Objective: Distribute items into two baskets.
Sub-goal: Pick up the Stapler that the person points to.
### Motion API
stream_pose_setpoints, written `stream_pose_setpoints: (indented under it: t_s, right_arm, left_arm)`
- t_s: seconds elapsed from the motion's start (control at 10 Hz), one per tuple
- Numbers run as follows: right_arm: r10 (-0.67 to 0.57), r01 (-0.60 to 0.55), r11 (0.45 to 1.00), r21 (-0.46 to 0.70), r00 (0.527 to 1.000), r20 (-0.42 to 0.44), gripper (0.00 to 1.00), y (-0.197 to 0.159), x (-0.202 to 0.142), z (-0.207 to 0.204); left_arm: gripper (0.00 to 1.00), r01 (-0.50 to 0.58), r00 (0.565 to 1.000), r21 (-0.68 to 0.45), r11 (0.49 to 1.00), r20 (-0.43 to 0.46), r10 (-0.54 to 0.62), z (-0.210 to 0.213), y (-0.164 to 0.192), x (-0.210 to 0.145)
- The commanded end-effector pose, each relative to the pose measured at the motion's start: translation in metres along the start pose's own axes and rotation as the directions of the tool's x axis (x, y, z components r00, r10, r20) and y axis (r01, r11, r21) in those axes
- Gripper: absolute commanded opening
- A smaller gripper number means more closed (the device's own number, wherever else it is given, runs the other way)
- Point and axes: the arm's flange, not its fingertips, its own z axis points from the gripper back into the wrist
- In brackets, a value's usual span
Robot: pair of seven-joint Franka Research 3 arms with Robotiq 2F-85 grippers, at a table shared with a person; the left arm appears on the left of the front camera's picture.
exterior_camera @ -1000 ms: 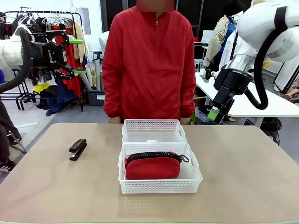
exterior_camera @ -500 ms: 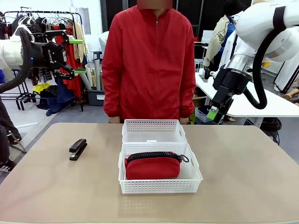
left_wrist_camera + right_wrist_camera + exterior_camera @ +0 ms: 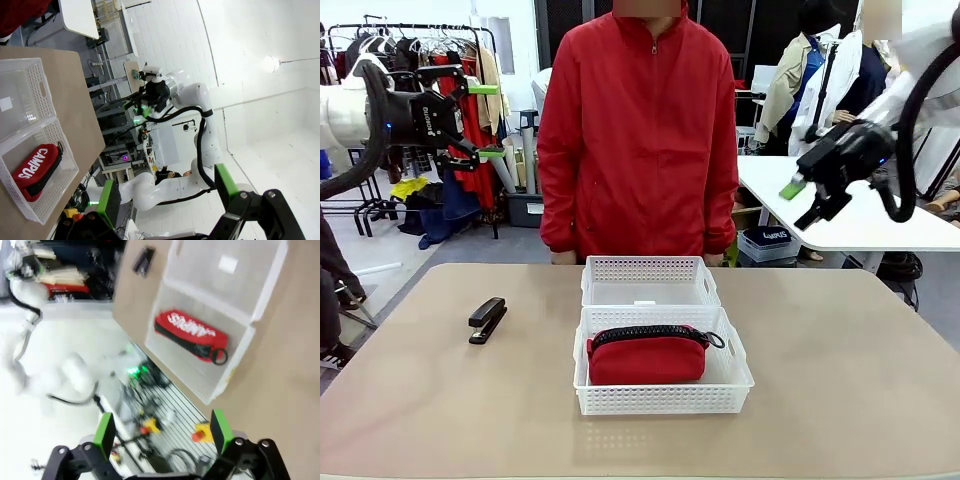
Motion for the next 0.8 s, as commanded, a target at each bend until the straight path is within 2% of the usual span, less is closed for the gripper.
stream_pose_setpoints:
  t_s: [0.0,0.1,0.3,0.5,0.7]
  right_arm:
    - [-0.186,0.162,0.979,0.125,0.961,0.205,1.0,0.003,0.019,0.028]
    - [-0.258,0.216,0.958,0.187,0.936,0.242,1.0,-0.001,0.027,0.042]
    - [-0.281,0.197,0.941,0.276,0.909,0.309,1.0,-0.005,0.039,0.059]
    - [-0.314,0.168,0.894,0.415,0.896,0.314,1.0,-0.01,0.046,0.067]
    - [-0.314,0.145,0.877,0.458,0.895,0.317,1.0,-0.013,0.049,0.068]
  left_arm:
    - [1.0,0.003,1.0,0.0,1.0,-0.001,-0.003,-0.001,-0.002,0.0]
    - [1.0,0.003,1.0,0.0,1.0,-0.001,-0.003,-0.001,-0.002,0.0]
    - [1.0,0.003,1.0,0.0,1.0,-0.001,-0.003,-0.001,-0.002,0.0]
    - [1.0,0.003,1.0,0.0,1.0,-0.001,-0.003,-0.001,-0.002,0.0]
    - [1.0,0.003,1.0,0.0,1.0,-0.001,-0.003,-0.001,-0.002,0.0]
